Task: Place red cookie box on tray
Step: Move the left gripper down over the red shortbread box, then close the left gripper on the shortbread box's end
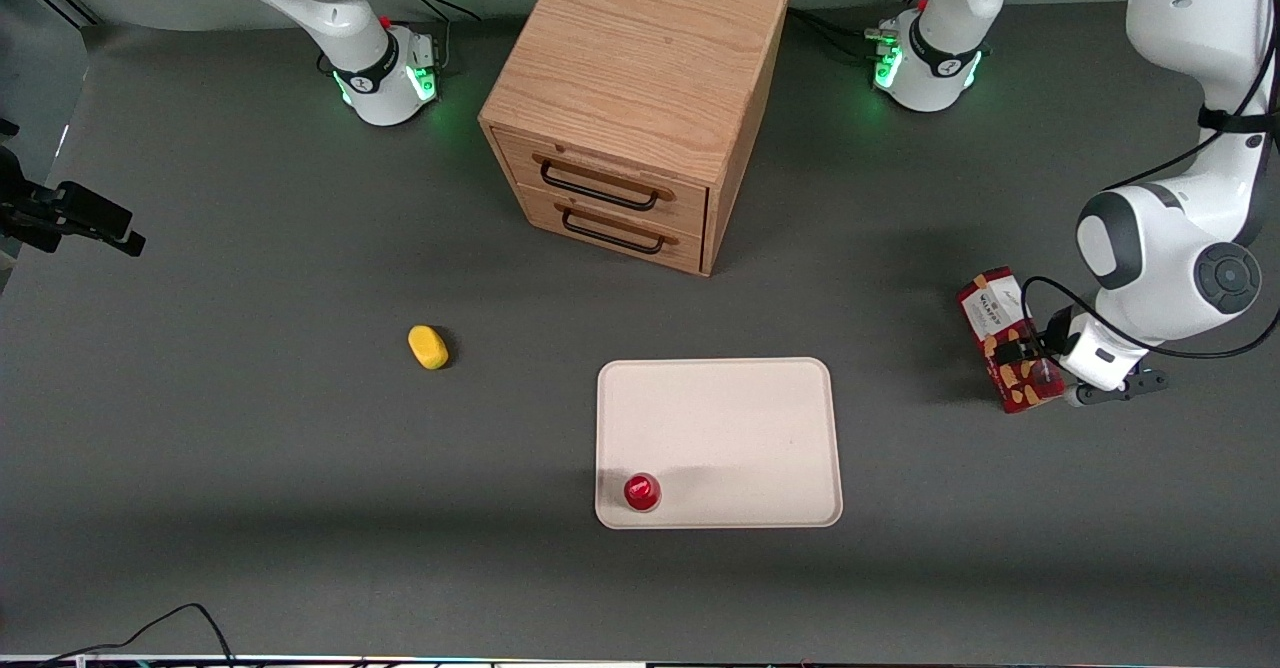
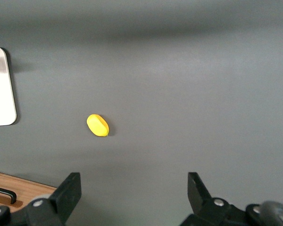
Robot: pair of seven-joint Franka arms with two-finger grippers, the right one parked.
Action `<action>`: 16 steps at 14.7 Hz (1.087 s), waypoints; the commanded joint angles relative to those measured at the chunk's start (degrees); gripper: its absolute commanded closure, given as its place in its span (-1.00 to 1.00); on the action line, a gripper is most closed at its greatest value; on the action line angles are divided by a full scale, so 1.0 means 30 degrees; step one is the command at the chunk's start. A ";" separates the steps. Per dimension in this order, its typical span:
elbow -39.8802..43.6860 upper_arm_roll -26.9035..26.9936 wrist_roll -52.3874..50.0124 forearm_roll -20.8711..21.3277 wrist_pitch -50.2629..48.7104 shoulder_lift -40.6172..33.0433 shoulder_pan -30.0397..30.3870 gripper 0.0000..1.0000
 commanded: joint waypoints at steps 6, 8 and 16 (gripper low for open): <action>-0.0524 0.0096 0.0363 -0.0407 0.0244 -0.0223 -0.0184 1.00; -0.0466 0.0096 0.0187 -0.0525 -0.0659 -0.0659 -0.0242 1.00; 0.7544 -0.0079 -0.1747 0.1317 -1.4240 -0.3738 -0.1091 1.00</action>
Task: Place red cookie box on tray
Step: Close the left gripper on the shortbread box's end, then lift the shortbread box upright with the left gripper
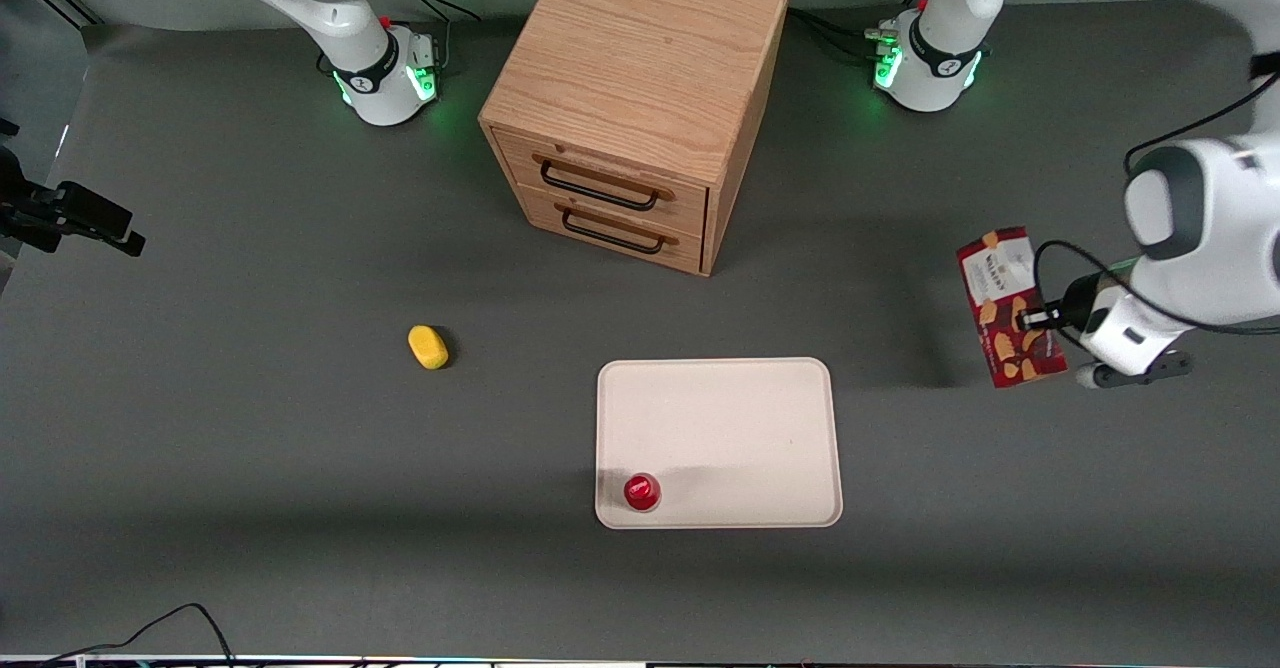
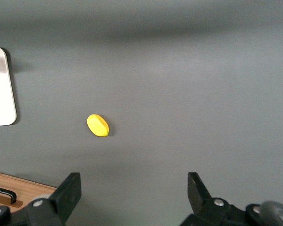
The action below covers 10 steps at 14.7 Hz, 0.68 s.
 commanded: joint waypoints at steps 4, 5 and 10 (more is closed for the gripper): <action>0.7636 -0.0656 -0.0499 0.2538 -0.7817 -0.0203 -0.0482 1.00; 0.7962 -0.0862 -0.0557 0.2659 -0.8171 -0.0203 -0.0482 1.00; 0.8024 -0.2673 -0.3208 0.2279 -0.7068 0.0671 -0.0569 1.00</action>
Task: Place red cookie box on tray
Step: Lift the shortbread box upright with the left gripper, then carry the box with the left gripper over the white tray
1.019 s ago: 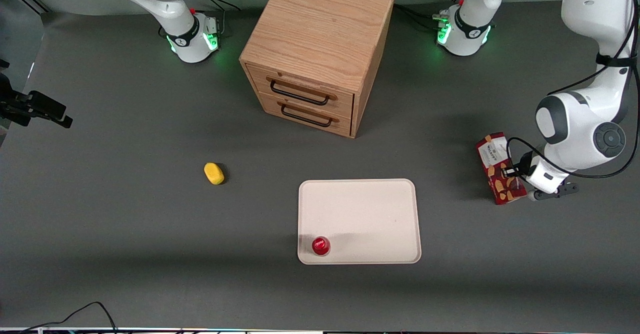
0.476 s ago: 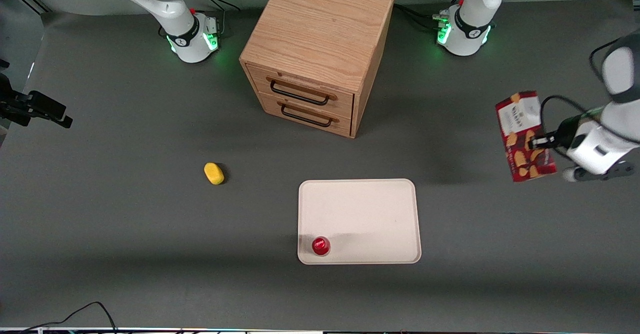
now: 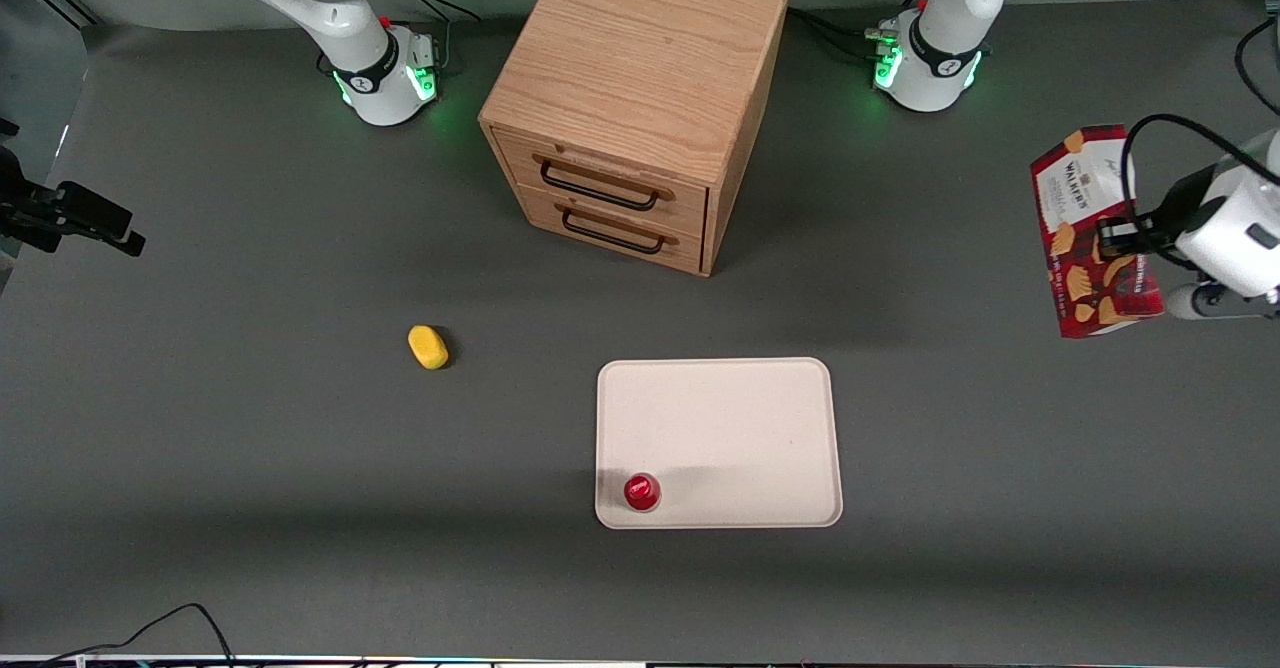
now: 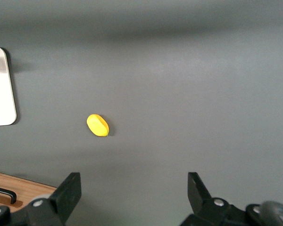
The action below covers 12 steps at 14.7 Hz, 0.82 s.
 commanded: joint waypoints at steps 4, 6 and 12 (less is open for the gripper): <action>0.1737 -0.4502 -0.8079 0.0059 0.4112 0.3815 -0.0291 1.00; 0.2647 -0.5502 -1.1185 0.0380 0.6016 0.5632 -0.0698 1.00; 0.2856 -0.5564 -1.5531 0.3719 1.1174 0.9385 -0.1551 1.00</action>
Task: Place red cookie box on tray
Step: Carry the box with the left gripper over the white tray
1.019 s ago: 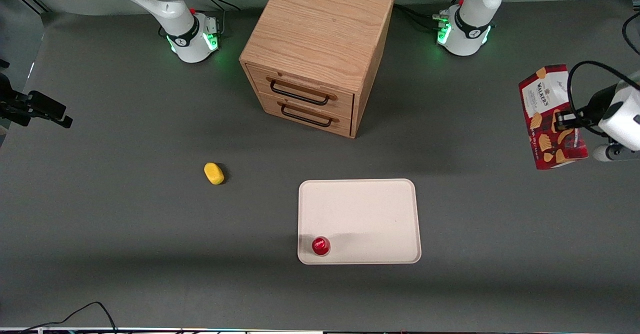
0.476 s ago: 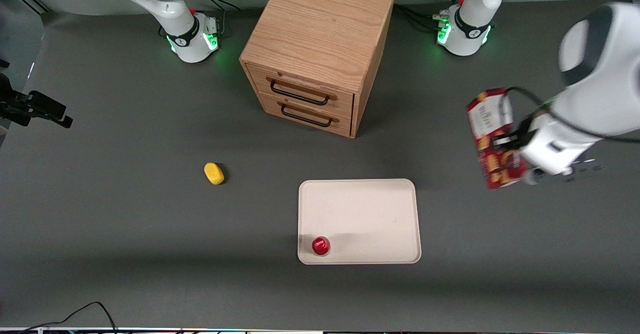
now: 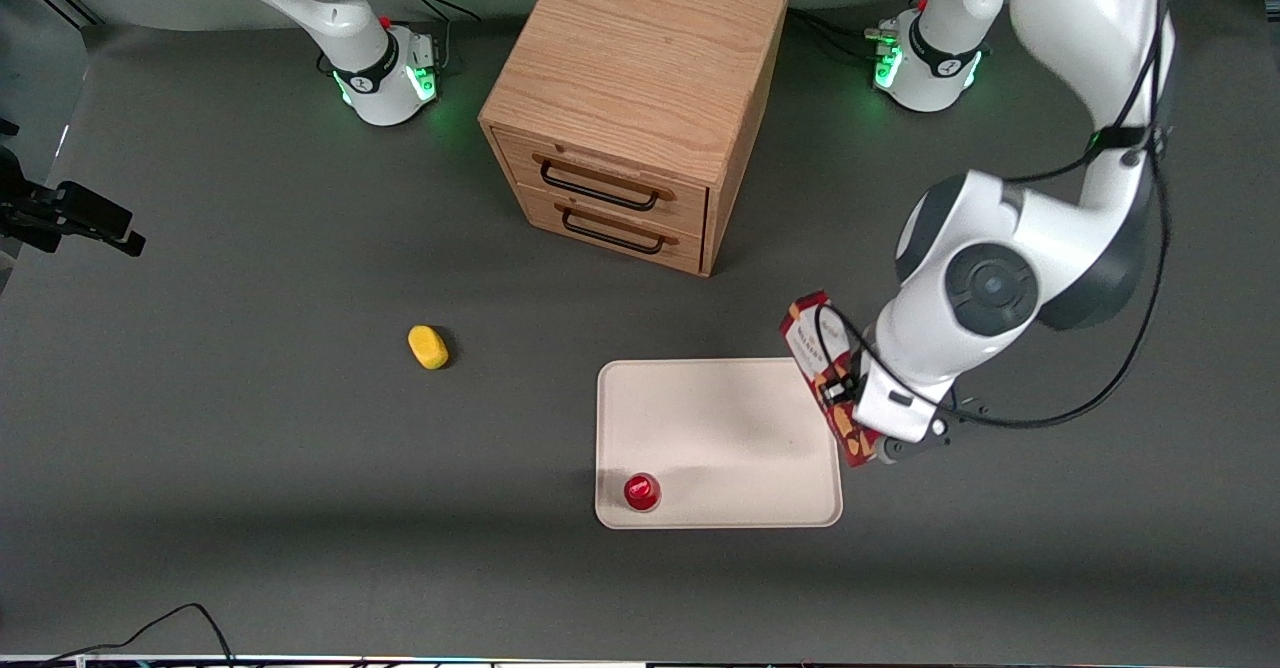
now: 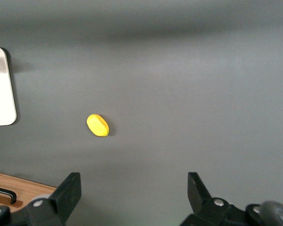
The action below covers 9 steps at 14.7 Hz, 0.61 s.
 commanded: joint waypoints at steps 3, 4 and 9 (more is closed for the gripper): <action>0.0982 0.0039 -0.2213 0.1594 0.2184 0.2410 -0.0424 1.00; 0.0982 0.0039 -0.2213 0.1888 0.2477 0.2704 -0.0542 1.00; 0.0894 0.0039 -0.1921 0.2944 0.2655 0.3672 -0.1480 1.00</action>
